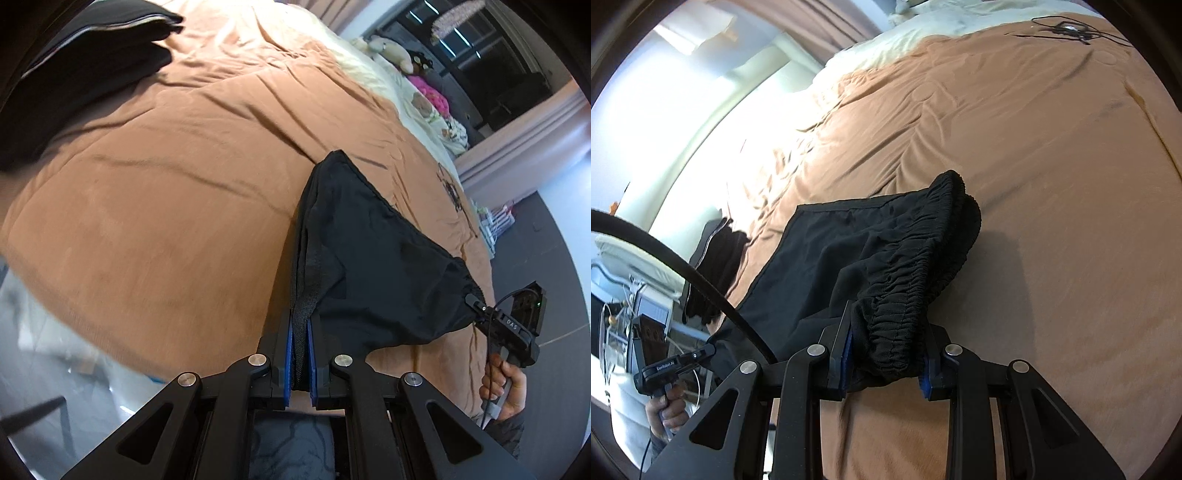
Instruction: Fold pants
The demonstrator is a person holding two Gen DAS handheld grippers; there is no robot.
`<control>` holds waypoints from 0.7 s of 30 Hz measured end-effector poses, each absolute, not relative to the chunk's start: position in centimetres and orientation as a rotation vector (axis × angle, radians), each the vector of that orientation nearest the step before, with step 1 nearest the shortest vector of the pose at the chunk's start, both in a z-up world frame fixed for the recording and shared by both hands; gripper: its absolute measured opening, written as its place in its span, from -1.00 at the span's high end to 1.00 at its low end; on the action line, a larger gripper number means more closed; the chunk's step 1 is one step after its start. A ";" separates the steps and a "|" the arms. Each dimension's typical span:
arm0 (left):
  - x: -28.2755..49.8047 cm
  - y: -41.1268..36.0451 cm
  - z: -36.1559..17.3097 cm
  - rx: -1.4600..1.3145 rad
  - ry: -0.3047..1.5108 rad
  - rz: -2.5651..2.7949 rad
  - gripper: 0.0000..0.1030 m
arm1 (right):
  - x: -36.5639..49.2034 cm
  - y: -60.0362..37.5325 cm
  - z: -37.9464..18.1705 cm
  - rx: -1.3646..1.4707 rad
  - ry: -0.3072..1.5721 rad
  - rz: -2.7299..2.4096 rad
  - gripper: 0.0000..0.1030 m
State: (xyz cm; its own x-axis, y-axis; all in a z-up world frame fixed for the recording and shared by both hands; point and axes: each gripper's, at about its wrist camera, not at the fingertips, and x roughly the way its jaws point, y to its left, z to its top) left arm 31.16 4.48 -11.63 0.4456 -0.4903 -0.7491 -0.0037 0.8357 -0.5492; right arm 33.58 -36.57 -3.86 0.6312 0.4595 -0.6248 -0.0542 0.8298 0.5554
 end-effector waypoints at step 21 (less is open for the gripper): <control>29.9 4.9 -17.6 -0.716 1.129 -0.344 -0.20 | 34.6 -35.5 -5.9 0.401 0.976 0.143 0.01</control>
